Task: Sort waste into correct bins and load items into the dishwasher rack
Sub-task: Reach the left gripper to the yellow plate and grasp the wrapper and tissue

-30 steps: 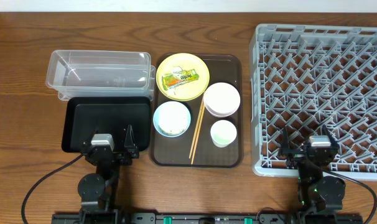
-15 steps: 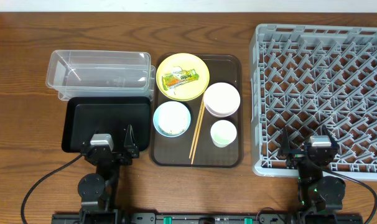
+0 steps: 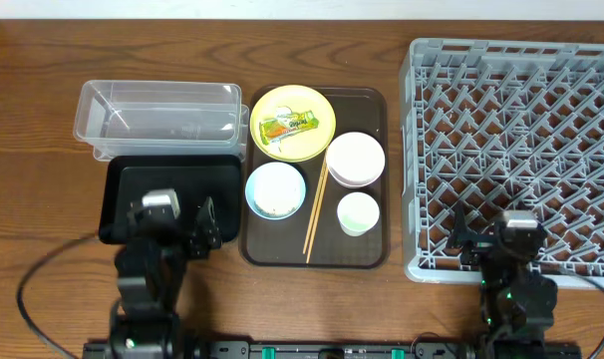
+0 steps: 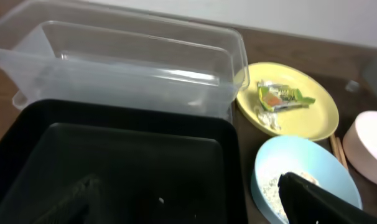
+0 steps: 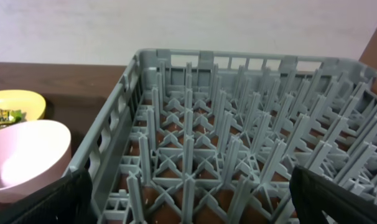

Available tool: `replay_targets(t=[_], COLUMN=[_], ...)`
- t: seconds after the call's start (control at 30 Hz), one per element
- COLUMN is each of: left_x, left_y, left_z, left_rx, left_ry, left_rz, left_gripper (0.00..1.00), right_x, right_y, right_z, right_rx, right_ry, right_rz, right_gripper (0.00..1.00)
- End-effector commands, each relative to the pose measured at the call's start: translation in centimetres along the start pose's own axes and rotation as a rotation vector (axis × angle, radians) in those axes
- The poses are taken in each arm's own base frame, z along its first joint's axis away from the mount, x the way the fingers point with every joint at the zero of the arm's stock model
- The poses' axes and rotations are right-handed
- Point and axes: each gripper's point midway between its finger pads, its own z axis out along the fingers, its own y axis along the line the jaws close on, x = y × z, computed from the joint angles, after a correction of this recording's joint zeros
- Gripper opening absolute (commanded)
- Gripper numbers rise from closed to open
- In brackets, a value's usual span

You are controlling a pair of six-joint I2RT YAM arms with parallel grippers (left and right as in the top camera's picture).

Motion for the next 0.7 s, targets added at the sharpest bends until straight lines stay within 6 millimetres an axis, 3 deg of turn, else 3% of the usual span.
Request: replay_targets(t=[0.0,0.13,0.4,0.53,0.67], left_x=[-2.2,-2.7,-1.1,-0.8,-3.2], left_y=[-0.6,-0.6,-0.4,-0.8,-2.8], left_z=[0.4,1.2,1.4,1.5,2.9], left_rx=[0.006,-0.023,-0.081,-0.073,0.050], left_ry=[0.072,0.257,0.593,0.615,0.510], left_rz=[-0.016,-0.027,-0.065,-0.119,-0.114], left_gripper=[0.92,0.92,0.92,0.92,0.92], right_x=[-1.9,-2.0,-1.1,-0.7,0.0], right_y=[-0.5,-0.5,-0.1,1.4,1.5], right_z=[0.2,1.2,3.4,4.2,4.6], right_rx=[0.024,0.024,0.006,-0.075,-0.077], right_ry=[0.039,0.176,0.470,0.542,0.569], right_rz=[0.021,0.014,0.003,0.022,0.023], right_gripper=[0.99,0.99,0.99,0.99,0.99])
